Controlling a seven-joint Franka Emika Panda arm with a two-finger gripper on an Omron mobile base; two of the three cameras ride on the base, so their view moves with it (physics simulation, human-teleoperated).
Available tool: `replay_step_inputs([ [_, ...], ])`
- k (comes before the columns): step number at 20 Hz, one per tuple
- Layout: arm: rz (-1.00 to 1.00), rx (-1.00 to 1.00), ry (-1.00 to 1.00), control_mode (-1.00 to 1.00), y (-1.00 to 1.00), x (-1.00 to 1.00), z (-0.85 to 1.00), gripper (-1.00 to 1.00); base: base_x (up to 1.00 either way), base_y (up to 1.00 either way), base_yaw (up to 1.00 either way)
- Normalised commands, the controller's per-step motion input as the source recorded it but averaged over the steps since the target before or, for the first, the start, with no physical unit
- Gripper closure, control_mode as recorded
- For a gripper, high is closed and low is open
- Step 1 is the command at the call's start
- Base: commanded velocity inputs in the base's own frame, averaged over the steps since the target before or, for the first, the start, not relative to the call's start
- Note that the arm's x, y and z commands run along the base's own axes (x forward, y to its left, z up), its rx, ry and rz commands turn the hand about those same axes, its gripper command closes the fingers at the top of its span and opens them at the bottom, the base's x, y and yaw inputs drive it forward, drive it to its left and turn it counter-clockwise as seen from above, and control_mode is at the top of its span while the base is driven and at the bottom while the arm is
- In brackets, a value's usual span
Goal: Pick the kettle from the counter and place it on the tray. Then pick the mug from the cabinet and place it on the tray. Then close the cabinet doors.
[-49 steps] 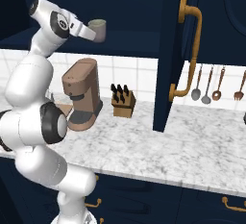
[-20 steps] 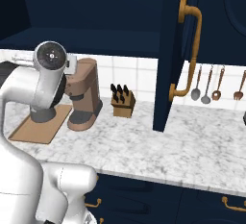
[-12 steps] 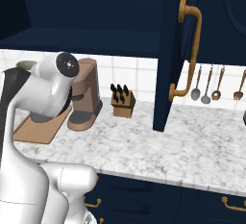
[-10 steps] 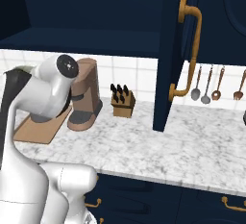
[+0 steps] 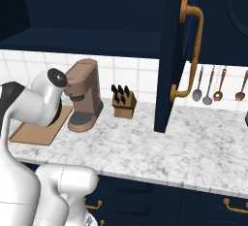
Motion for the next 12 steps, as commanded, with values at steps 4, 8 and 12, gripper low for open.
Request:
replay_step_inputs([
  [4,0.08,-0.1,-0.01,-1.0,0.37,0.02,-0.75,1.0,0.0,0.0,0.0],
  [8,0.0,-0.16,0.0,-1.0,0.2,0.14,-0.78,1.0,0.0,0.0,0.0],
  [12,0.02,-0.04,0.0,-1.0,0.13,0.45,-0.57,1.0,0.0,0.0,0.0],
])
